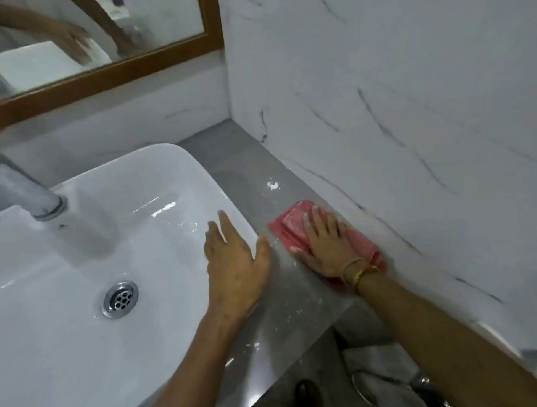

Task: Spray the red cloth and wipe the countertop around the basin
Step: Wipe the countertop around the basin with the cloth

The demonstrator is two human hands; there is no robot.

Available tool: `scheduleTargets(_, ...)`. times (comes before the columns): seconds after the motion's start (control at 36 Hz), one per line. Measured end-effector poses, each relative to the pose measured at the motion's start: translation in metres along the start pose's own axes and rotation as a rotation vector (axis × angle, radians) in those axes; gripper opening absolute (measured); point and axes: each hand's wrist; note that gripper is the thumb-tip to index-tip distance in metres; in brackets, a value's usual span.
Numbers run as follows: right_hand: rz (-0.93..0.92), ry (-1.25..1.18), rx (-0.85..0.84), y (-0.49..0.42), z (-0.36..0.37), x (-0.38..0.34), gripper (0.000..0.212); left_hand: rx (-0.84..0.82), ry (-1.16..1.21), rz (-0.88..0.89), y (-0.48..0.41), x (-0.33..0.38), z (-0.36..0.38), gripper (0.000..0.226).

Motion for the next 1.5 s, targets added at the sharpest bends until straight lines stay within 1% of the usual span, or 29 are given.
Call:
scheduleTargets(0.06, -0.022, 0.051, 0.079, -0.014, 0.015, 0.003, 0.081, -0.061, 0.005, 0.007, -0.011, -0.001, 0.014, 0.077)
scheduleTargets(0.08, -0.032, 0.055, 0.107, -0.020, 0.016, 0.004, 0.079, -0.062, 0.027, 0.001, -0.014, -0.001, 0.019, 0.076)
scheduleTargets(0.14, -0.078, 0.056, 0.152, -0.028, 0.014, 0.006, 0.078, -0.011, 0.040, -0.012, -0.018, 0.001, 0.022, 0.072)
scheduleTargets(0.19, -0.105, 0.064, 0.131, -0.043, 0.011, 0.004, 0.078, 0.039, 0.014, -0.029, -0.020, 0.002, 0.025, 0.069)
scheduleTargets(0.25, -0.131, 0.067, 0.101, -0.054, 0.009, -0.008, 0.077, 0.053, 0.003, -0.051, -0.023, 0.003, 0.026, 0.067)
scheduleTargets(0.31, -0.196, 0.086, 0.091, -0.053, 0.010, -0.024, 0.075, 0.048, -0.003, -0.066, -0.024, 0.003, 0.026, 0.067)
scheduleTargets(0.36, -0.291, 0.089, 0.085, -0.044, 0.014, -0.040, 0.071, 0.049, 0.001, -0.066, -0.026, 0.003, 0.026, 0.066)
scheduleTargets(0.42, -0.380, 0.079, 0.022, -0.023, 0.022, -0.050, 0.070, 0.054, 0.003, -0.073, -0.028, 0.004, 0.025, 0.065)
scheduleTargets(0.47, -0.417, 0.068, -0.017, 0.004, 0.031, -0.047, 0.067, 0.053, 0.001, -0.078, -0.028, 0.005, 0.024, 0.066)
scheduleTargets(0.56, -0.398, 0.076, 0.037, 0.038, 0.039, -0.011, 0.064, 0.046, -0.012, -0.077, -0.027, 0.005, 0.024, 0.066)
scheduleTargets(0.64, -0.314, 0.103, 0.079, 0.034, 0.032, 0.027, 0.061, 0.037, -0.014, -0.071, -0.026, 0.005, 0.024, 0.066)
scheduleTargets(0.69, -0.204, 0.103, 0.102, 0.012, 0.023, 0.025, 0.060, 0.035, -0.013, -0.068, -0.027, 0.005, 0.025, 0.065)
scheduleTargets(0.78, -0.109, 0.052, 0.097, -0.020, 0.015, -0.016, 0.061, 0.042, -0.024, -0.055, -0.027, 0.005, 0.024, 0.064)
scheduleTargets(0.83, -0.157, 0.033, 0.112, -0.025, 0.019, -0.044, 0.060, 0.049, -0.039, -0.039, -0.026, 0.005, 0.024, 0.064)
scheduleTargets(0.92, -0.345, 0.028, 0.111, 0.013, 0.036, -0.063, 0.062, 0.047, -0.052, -0.037, -0.024, 0.005, 0.024, 0.063)
scheduleTargets(0.97, -0.389, 0.009, 0.074, 0.054, 0.047, -0.054, 0.063, 0.045, -0.050, -0.029, -0.024, 0.004, 0.022, 0.063)
scheduleTargets(1.03, -0.368, 0.032, 0.038, 0.079, 0.055, -0.022, 0.059, 0.045, -0.050, -0.022, -0.024, 0.005, 0.022, 0.063)
scheduleTargets(1.08, -0.296, 0.074, 0.090, 0.081, 0.052, 0.020, 0.058, 0.047, -0.048, -0.020, -0.024, 0.006, 0.022, 0.063)
scheduleTargets(1.14, -0.181, 0.143, 0.109, 0.068, 0.040, 0.050, 0.058, 0.043, -0.044, -0.018, -0.025, 0.005, 0.023, 0.063)
scheduleTargets(1.19, -0.056, 0.118, 0.079, 0.051, 0.028, 0.054, 0.059, 0.045, -0.045, -0.025, -0.026, 0.004, 0.024, 0.062)
scheduleTargets(1.25, 0.030, 0.034, 0.081, 0.043, 0.022, 0.036, 0.059, 0.044, -0.049, -0.033, -0.025, 0.004, 0.024, 0.062)
scheduleTargets(1.31, 0.006, 0.010, 0.092, 0.046, 0.025, 0.011, 0.059, 0.047, -0.052, -0.029, -0.025, 0.006, 0.023, 0.062)
scheduleTargets(1.42, -0.195, 0.000, 0.040, 0.091, 0.047, -0.038, 0.062, 0.048, -0.065, -0.017, -0.025, 0.009, 0.021, 0.061)
scheduleTargets(1.44, -0.242, 0.019, 0.010, 0.110, 0.054, -0.040, 0.063, 0.050, -0.070, -0.033, -0.021, 0.011, 0.024, 0.061)
scheduleTargets(1.5, -0.277, 0.041, -0.006, 0.136, 0.064, -0.033, 0.063, 0.044, -0.064, -0.032, -0.021, 0.012, 0.022, 0.062)
Point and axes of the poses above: each hand's wrist, its own y-axis away from the middle knuckle, its own z-axis out of the palm, x = y × z, and after that the axes turned 11 degrees about z, right-handed
